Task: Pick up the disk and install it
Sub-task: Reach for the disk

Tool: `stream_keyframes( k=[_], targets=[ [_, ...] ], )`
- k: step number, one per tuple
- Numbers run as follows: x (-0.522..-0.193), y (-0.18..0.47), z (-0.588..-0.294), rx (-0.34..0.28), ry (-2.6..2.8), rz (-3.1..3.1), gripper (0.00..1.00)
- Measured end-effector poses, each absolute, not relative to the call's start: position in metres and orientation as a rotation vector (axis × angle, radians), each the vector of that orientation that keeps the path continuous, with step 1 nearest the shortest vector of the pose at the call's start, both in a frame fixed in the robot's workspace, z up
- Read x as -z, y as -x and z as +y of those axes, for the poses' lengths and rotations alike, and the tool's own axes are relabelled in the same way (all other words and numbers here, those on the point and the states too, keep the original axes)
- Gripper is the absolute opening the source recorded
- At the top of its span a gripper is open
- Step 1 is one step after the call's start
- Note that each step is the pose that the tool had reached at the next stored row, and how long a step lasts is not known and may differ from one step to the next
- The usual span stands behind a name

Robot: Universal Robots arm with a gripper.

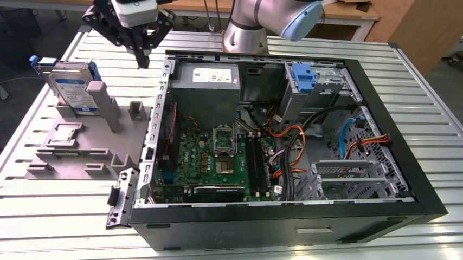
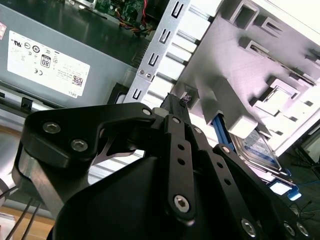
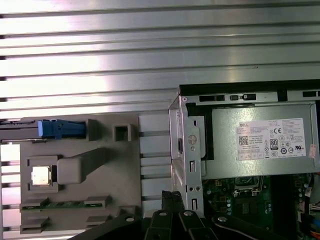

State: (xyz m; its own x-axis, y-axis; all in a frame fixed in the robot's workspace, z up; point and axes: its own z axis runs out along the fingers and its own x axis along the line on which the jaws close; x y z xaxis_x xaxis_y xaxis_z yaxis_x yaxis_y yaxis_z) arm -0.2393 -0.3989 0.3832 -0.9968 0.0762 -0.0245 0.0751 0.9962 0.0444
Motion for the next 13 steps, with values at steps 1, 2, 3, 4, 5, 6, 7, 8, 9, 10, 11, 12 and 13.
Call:
stream_keyframes(
  k=[1,2,3,4,5,6,7,8,9,10,11,12,13],
  targets=[
    [-0.3831,0.2398,-0.3989,-0.068,-0.118,3.112,0.10],
    [-0.3831,0.2402,-0.3989,-0.068,-0.118,3.112,0.10],
    [-0.3831,0.2406,-0.3989,-0.068,-0.118,3.113,0.10],
    [-0.3830,0.2410,-0.3989,-0.068,-0.118,3.112,0.10],
    [-0.3830,0.2413,-0.3989,-0.068,-0.118,3.112,0.10],
    [-0.3830,0.2417,-0.3989,-0.068,-0.118,3.112,0.10],
    [-0.3829,0.2420,-0.3989,-0.068,-0.118,3.113,0.10],
    [-0.3829,0.2423,-0.3989,-0.068,-0.118,3.113,0.10],
    [-0.3828,0.2427,-0.3989,-0.068,-0.118,3.112,0.10],
    [-0.3828,0.2430,-0.3989,-0.068,-0.118,3.112,0.10],
    [-0.3827,0.2432,-0.3989,-0.068,-0.118,3.113,0.10],
    [-0.3827,0.2435,-0.3989,-0.068,-0.118,3.113,0.10],
    [-0.3827,0.2438,-0.3989,-0.068,-0.118,3.113,0.10]
  ],
)
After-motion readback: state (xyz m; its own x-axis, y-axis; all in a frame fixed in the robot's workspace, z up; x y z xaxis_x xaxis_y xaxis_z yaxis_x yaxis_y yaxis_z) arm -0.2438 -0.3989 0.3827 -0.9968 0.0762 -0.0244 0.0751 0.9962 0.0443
